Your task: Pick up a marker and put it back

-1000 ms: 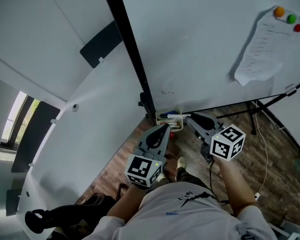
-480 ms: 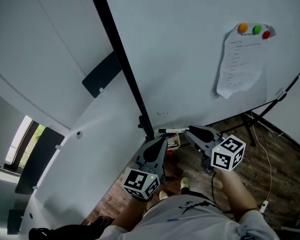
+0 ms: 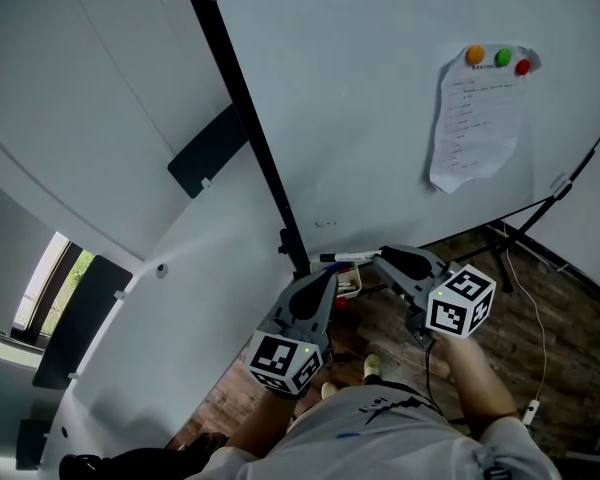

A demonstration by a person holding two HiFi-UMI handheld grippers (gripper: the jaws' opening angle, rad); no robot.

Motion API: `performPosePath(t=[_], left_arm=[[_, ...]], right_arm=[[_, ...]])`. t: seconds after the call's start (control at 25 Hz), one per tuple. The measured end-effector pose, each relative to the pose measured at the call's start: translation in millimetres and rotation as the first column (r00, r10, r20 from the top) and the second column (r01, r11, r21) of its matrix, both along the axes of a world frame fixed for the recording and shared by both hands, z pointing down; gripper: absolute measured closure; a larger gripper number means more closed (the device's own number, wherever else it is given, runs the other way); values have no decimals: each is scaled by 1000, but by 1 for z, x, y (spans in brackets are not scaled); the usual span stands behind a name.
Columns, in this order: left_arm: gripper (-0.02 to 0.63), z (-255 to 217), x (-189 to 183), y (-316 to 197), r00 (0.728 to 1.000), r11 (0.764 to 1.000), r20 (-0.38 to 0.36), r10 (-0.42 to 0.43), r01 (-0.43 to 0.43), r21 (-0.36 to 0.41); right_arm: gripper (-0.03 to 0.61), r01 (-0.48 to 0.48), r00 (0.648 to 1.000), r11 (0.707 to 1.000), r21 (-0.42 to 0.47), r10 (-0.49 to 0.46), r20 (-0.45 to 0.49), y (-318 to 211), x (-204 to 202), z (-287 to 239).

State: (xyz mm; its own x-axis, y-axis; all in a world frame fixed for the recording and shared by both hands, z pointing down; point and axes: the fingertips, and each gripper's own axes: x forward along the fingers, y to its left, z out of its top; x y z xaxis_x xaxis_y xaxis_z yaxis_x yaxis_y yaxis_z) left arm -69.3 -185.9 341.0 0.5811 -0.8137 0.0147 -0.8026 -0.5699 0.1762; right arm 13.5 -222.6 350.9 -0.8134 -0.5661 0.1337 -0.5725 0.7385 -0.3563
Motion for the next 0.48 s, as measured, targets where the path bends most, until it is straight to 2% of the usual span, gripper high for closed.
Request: performPosePath(t=[0.48], left_arm=[[603, 7, -11, -6, 999, 998, 15, -52, 53, -19]], right_arm=[[502, 10, 1000, 1000, -12, -11, -7, -2, -7, 5]])
